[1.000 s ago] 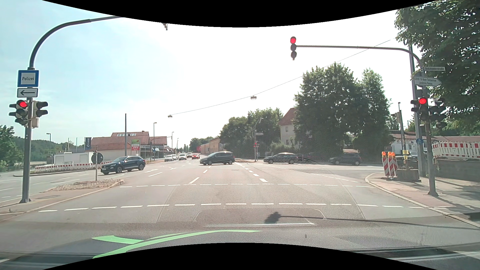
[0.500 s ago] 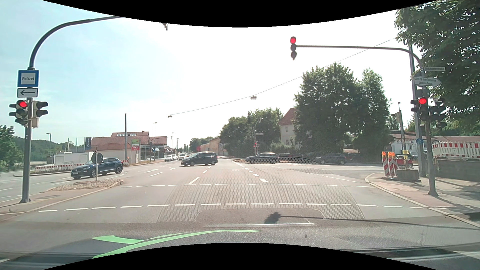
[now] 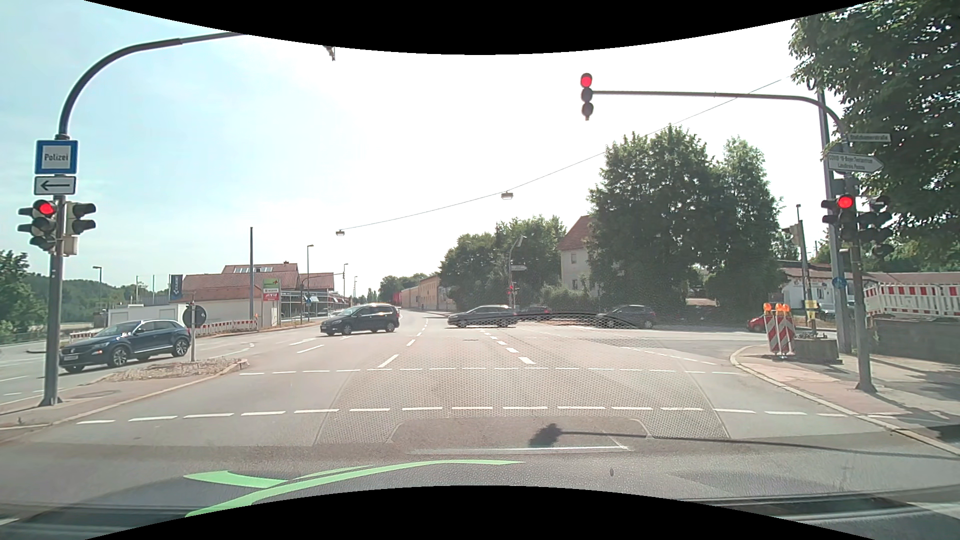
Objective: Follow the waypoints while adhering to traffic rules and regulations
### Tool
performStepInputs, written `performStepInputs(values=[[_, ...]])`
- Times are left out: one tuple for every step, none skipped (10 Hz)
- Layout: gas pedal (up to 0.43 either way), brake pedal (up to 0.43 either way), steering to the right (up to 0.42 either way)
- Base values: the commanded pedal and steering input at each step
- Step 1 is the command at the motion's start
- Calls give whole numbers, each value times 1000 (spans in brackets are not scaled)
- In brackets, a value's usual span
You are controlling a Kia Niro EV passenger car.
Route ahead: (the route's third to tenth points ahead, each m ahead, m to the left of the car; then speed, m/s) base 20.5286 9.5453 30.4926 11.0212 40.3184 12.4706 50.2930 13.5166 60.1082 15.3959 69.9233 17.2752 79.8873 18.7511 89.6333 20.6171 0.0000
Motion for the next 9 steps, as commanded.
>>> performStepInputs(values=[[0,341,-11],[0,348,-12],[0,341,-12],[0,341,-11],[0,341,-12],[0,341,-12],[0,341,-11],[0,341,-12],[0,341,-12]])
